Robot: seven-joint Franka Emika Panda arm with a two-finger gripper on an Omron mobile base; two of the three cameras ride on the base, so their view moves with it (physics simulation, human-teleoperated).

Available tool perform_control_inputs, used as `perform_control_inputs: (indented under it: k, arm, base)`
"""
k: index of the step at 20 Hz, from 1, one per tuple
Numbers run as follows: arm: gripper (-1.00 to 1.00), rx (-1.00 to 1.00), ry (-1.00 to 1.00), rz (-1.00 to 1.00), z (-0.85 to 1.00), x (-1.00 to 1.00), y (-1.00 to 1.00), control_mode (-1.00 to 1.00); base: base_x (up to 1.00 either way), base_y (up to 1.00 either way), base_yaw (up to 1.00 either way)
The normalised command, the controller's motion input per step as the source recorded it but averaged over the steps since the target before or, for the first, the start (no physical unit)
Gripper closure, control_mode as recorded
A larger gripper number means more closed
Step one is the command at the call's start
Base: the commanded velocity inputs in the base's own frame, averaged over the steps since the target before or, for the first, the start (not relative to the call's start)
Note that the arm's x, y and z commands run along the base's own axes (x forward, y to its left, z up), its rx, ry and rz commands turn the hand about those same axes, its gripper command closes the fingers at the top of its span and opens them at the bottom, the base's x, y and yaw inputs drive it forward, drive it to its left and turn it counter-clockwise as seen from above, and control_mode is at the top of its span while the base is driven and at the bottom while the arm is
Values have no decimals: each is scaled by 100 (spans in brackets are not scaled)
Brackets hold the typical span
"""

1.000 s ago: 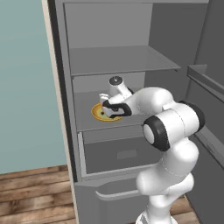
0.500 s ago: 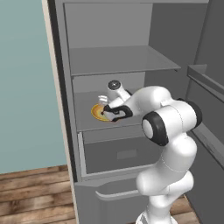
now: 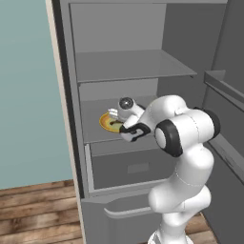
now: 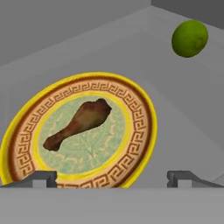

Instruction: Retrieve the chicken drumstick from the fridge and place it on the cutting board.

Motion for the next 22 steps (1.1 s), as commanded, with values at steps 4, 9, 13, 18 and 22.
perform_control_inputs:
  k: [4, 9, 13, 18, 22]
  arm:
    - [-100, 0, -1, 0, 0, 14, 0, -100]
    - [-100, 0, 0, 0, 0, 21, 0, -100]
    - [-100, 0, 1, 0, 0, 24, 0, -100]
    - [-100, 2, 5, 0, 3, 21, 0, -100]
    - [-100, 1, 6, 0, 0, 25, 0, -100]
  base:
    - [0, 0, 0]
    - [0, 0, 0]
    - [0, 0, 0]
    - [0, 0, 0]
    - [0, 0, 0]
